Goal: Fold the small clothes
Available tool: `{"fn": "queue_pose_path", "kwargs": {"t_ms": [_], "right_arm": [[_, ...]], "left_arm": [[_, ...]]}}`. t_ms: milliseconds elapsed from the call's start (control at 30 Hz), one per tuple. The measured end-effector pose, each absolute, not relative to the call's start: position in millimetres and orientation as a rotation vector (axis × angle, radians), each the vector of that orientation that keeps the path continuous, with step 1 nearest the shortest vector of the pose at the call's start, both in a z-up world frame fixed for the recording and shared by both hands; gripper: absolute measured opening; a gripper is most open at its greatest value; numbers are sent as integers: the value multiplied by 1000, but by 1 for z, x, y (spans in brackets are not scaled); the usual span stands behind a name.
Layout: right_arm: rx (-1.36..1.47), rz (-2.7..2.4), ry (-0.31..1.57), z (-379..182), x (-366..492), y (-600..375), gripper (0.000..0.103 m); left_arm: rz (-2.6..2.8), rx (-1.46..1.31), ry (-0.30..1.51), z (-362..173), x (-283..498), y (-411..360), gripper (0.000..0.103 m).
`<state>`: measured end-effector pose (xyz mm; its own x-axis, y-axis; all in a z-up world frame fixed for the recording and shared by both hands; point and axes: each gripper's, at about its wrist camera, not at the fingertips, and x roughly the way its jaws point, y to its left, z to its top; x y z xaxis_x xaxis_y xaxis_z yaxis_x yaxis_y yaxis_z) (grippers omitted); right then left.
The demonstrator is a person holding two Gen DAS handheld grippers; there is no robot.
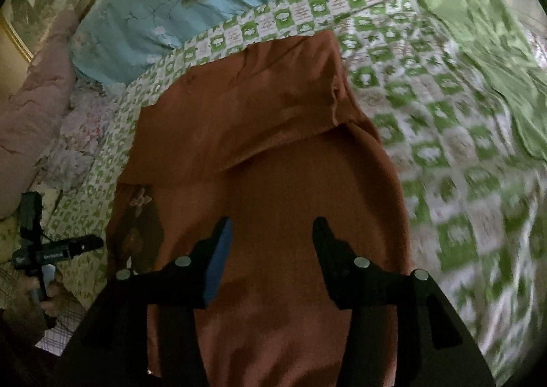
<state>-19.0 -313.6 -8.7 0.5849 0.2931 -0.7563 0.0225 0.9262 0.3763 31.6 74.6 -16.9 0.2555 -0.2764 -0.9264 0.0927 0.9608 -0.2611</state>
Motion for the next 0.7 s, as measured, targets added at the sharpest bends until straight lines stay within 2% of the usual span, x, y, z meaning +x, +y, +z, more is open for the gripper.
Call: {"fn": "queue_pose_path", "kwargs": {"t_ms": [233, 433, 500, 567, 600, 633, 700], "right_arm": [[418, 111, 939, -17, -67, -319, 55], [422, 117, 969, -21, -85, -312, 56], [426, 126, 972, -21, -88, -309, 56], [440, 125, 975, -22, -91, -310, 56], [443, 120, 977, -22, -93, -312, 56], [441, 109, 980, -23, -96, -315, 56], [437, 92, 986, -24, -100, -320, 56]], "left_arm": [[-302, -285, 1432, -32, 5, 70, 75], [-278, -198, 1508, -56, 13, 41, 78], [-265, -121, 1520, -67, 12, 31, 69], [-258, -33, 1496, -68, 6, 29, 38], [-266, -22, 1483, -67, 3, 32, 30], [-289, -46, 1474, -64, -1, 39, 14], [-320, -104, 1464, -60, -7, 56, 8]]}}
